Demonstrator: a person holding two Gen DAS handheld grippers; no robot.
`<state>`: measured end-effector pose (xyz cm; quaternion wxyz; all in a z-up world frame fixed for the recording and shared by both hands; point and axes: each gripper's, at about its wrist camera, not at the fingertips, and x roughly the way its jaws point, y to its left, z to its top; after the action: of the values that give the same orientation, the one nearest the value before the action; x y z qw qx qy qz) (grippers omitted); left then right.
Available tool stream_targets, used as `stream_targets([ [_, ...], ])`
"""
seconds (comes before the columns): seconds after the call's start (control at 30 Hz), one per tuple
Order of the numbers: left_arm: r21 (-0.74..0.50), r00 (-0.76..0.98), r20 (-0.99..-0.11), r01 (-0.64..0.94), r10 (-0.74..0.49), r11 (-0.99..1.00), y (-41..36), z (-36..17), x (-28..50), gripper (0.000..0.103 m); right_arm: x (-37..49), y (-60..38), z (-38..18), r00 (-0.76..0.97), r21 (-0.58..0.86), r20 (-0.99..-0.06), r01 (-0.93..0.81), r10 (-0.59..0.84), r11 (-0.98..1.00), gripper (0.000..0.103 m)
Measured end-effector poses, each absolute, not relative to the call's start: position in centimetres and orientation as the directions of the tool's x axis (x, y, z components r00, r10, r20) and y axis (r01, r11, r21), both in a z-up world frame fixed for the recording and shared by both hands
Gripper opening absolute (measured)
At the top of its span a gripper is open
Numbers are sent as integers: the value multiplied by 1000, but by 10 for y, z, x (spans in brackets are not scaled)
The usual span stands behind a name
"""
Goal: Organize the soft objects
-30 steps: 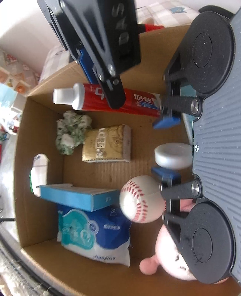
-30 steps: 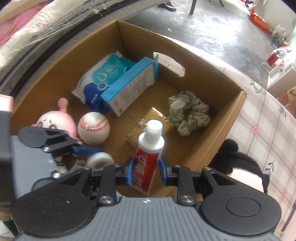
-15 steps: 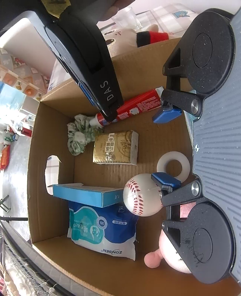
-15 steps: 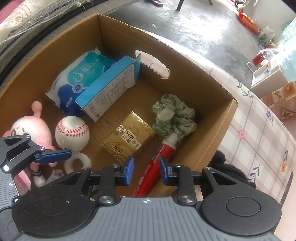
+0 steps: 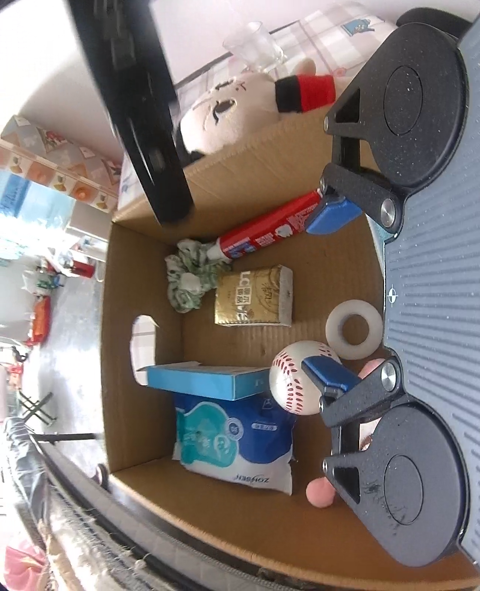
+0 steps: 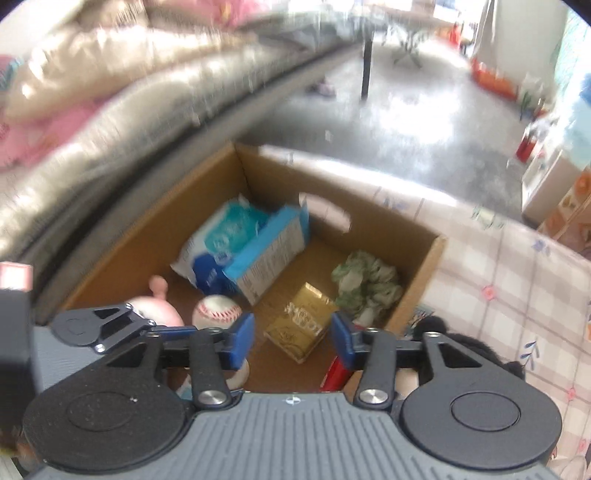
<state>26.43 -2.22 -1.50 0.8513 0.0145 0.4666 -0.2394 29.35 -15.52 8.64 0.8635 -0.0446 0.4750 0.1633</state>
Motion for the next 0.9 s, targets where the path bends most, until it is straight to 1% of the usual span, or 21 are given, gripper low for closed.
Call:
stream_targets([
  [0.03,-197,456,-799,417,-392,887,-22,-12,262,78,283,-161,94,522,89,-814,-321,255,943,59],
  [0.07,-195,466,-794,413,-390,890,-21,-8,259,80,271,-168,101,549,107,-790,-314,272,943,61],
  [0.13,-183,488,-783,410,-385,893,-18,1,251,82,245,-185,115,603,145,-735,-306,309,941,62],
  [0.17,-175,500,-780,405,-377,897,-18,5,246,83,231,-194,122,629,164,-706,-300,324,940,67],
  [0.23,-157,529,-766,397,-365,904,-15,16,234,86,202,-210,133,681,194,-648,-284,340,939,73],
  [0.3,-131,571,-741,393,-353,910,-11,30,217,93,172,-226,140,720,216,-601,-273,348,937,76],
  [0.4,-82,644,-694,375,-323,923,-7,55,188,100,123,-247,147,783,254,-510,-259,356,932,87],
  [0.47,-47,693,-653,366,-306,929,-3,72,165,103,92,-259,147,822,261,-456,-242,340,934,98],
  [0.57,4,762,-585,345,-277,939,3,97,128,103,47,-273,149,869,271,-380,-223,317,936,103],
  [0.67,36,792,-555,328,-254,944,7,112,97,103,12,-279,147,893,270,-346,-200,288,942,103],
  [0.73,30,801,-547,309,-243,951,9,118,78,103,-9,-281,142,908,260,-339,-163,248,952,103],
  [0.9,-35,826,-506,269,-249,963,22,118,34,103,-51,-283,127,931,256,-326,-79,163,963,103],
])
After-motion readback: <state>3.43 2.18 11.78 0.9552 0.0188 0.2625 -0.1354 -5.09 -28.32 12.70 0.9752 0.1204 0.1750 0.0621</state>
